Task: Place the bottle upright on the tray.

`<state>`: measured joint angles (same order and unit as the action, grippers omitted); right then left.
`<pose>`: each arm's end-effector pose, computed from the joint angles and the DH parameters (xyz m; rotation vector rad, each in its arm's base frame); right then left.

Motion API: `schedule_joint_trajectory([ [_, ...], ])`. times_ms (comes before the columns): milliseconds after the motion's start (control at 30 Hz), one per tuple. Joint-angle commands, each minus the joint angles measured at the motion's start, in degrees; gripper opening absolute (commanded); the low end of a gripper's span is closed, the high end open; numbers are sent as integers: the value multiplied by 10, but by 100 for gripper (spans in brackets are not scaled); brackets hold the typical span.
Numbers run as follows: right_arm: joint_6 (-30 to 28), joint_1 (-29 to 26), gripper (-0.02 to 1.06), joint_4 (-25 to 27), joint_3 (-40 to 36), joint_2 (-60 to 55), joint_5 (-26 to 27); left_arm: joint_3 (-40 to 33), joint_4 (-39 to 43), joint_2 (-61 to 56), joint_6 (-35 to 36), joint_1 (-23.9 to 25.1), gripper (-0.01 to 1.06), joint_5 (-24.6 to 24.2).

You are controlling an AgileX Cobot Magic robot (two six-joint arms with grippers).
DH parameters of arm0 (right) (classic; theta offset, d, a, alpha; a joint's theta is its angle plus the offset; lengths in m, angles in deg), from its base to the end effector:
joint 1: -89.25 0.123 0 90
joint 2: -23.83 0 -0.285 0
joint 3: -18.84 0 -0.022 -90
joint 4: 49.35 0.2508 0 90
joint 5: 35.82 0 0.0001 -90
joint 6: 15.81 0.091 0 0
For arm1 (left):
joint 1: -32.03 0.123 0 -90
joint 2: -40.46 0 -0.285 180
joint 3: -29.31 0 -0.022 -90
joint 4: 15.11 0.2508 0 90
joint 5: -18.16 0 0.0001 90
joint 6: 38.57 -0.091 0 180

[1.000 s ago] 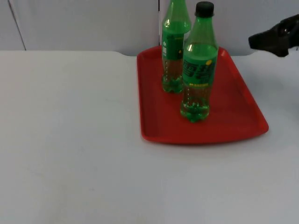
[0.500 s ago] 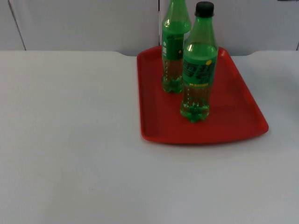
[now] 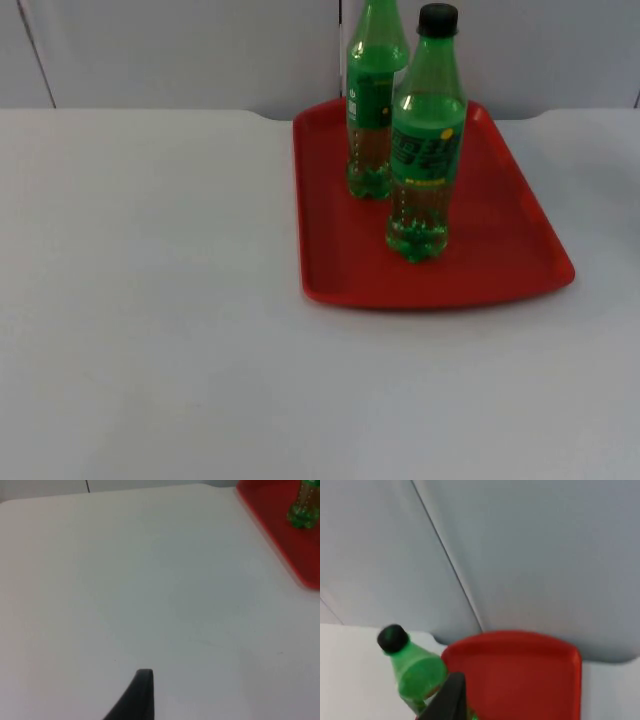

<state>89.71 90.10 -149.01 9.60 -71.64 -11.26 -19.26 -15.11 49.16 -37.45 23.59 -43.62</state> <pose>0.3532 0.0424 0.3371 -0.2198 1.8881 0.4695 -0.0031 0.0005 0.2759 0.1327 2.0752 -0.1020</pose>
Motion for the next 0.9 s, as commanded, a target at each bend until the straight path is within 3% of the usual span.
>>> schedule_joint_trajectory([
  [0,-30,-2,105,-3,5,17,5,-2,4,-2,3,-2,102,2],
  [100,-95,-2,105,-3,5,33,-69,-2,4,-2,3,-2,102,2],
  [200,-123,-2,105,-3,5,31,-221,-2,4,-2,3,-2,102,2],
  [233,-123,-2,105,-3,5,31,-221,-2,4,-2,3,-2,102,2],
  [300,-124,-3,105,-3,4,22,-281,-2,4,-2,3,-2,102,2],
  [633,-143,-26,105,63,-17,17,-283,-2,4,-2,3,-2,102,2],
  [767,-161,-13,105,95,-25,27,-282,-2,4,-2,3,-2,102,2],
  [867,-160,7,105,125,-24,40,-246,-2,4,-2,3,-2,102,2],
])
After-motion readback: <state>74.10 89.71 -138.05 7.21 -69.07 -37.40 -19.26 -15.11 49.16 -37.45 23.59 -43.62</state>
